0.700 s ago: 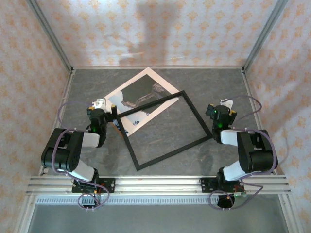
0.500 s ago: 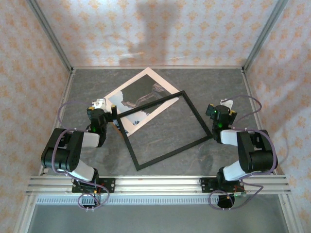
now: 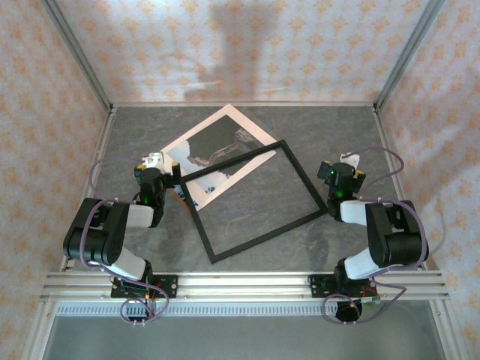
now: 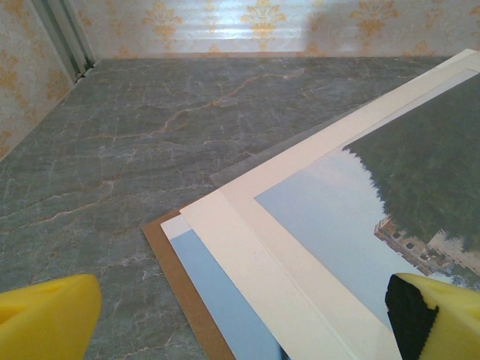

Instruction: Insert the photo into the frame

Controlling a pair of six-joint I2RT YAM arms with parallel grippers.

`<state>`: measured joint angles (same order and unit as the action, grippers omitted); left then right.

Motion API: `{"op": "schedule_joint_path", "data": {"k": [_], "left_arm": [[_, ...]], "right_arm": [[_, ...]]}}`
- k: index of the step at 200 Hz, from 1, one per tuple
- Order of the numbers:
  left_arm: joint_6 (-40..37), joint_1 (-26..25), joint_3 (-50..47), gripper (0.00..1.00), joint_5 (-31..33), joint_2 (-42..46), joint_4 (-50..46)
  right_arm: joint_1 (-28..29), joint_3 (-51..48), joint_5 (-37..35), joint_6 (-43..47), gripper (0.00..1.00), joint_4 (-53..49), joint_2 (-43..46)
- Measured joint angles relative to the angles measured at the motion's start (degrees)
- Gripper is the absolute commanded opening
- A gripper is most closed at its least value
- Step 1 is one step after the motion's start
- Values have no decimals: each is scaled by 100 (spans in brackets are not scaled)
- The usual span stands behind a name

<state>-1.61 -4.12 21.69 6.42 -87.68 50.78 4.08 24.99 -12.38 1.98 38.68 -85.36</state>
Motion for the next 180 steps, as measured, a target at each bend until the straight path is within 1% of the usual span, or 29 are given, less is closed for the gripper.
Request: {"op": "schedule_joint_path", "data": {"k": [90,109,124,139,150,163,180], "left_arm": [[4,0,0,100,28,13,-4],[22,0,-13,100,177,262,-210],[72,0,-9,100,361,704,-518],[267,4,79,100,603,1305,-1078],[452,7,240,100,664,1633,-1521],[706,20,525,100,498,1928,-2031],[1073,2,852,100,-94,2074,-2472]], "right_arm": [[0,24,-24,-2,99,-55,9],[0,343,-127,-72,99,-807,243],[0,588,-162,-219,99,-1222,741],[0,850,-166,-463,99,-1711,1296],[0,1139,-175,-726,99,-2194,1622],[7,1438,-105,-1106,100,-2765,1919],[129,1663,39,-1648,100,-3484,2190]]}}
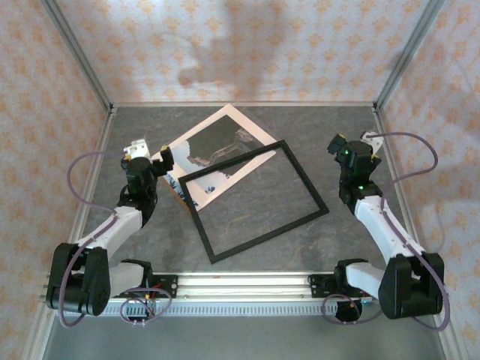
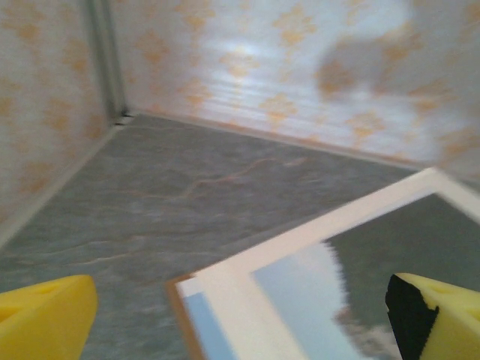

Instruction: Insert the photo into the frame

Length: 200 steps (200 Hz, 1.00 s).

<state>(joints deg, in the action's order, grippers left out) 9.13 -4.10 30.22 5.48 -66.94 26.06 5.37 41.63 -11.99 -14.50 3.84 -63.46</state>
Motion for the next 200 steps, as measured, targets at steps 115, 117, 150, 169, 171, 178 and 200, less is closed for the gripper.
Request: {"op": "schedule_joint_path", "data": {"k": [115,117,150,169,171,178,200], "left_arm": [[-1797,-1843,4516,83,-2002,-3794,-4673],[-1836,-1845,4566,83,-2000,-3847,-4728],[-2415,-1827,5742,74,-1961,-5023,-5834],[-2586,-1825,6238,72,-1958,-5449,-6301],[-2603,-1825,6282,71,-1958,-5482,-6343],[-2636,-1825,6413,69,-1954,-5576,-6457],[-2750,-1825,6789,63,-1917,-5801,-6784]], "right_arm": [[1185,433,833,-1097,97,-3558,-459],[1185,444,852,-1097,97,-3556,-466],[1185,498,1106,-1106,97,-3508,-846],[1185,501,1220,-1104,98,-3482,-1049],[1185,503,1231,-1104,98,-3480,-1069],[1185,509,1255,-1104,98,-3477,-1128],[1185,533,1342,-1104,98,-3442,-1228]]}}
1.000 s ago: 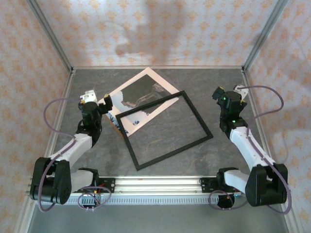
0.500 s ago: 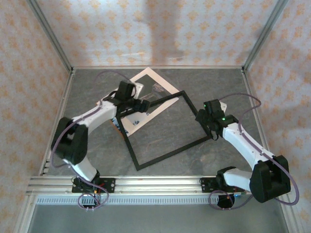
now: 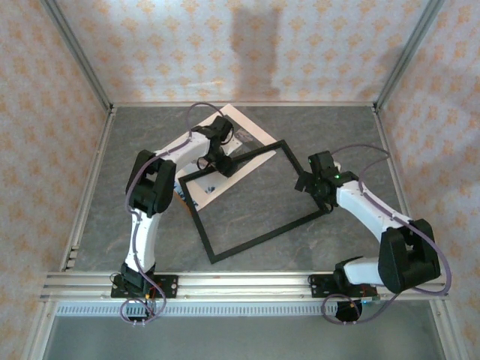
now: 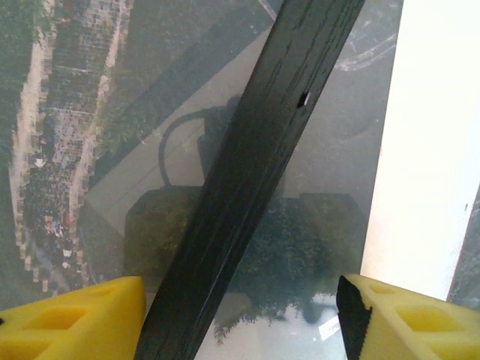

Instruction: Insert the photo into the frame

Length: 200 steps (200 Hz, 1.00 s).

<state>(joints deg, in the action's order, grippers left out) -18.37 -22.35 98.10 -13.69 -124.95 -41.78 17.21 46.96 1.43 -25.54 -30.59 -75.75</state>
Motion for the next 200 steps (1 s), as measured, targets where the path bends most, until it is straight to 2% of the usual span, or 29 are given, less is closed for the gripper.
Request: {"op": "schedule_joint_path", "data": {"k": [31,128,200], "left_arm": [[-105,0,352,54,68,-186,-293],[-129,0,732,41,219,-533,-557],[-125,0,870,20,173,-570,-719]], "right_arm": [[0,33,35,0,98,48,-68],[0,94,127,0,99,87,-221],[0,96,144,0,99,83,-221]]}}
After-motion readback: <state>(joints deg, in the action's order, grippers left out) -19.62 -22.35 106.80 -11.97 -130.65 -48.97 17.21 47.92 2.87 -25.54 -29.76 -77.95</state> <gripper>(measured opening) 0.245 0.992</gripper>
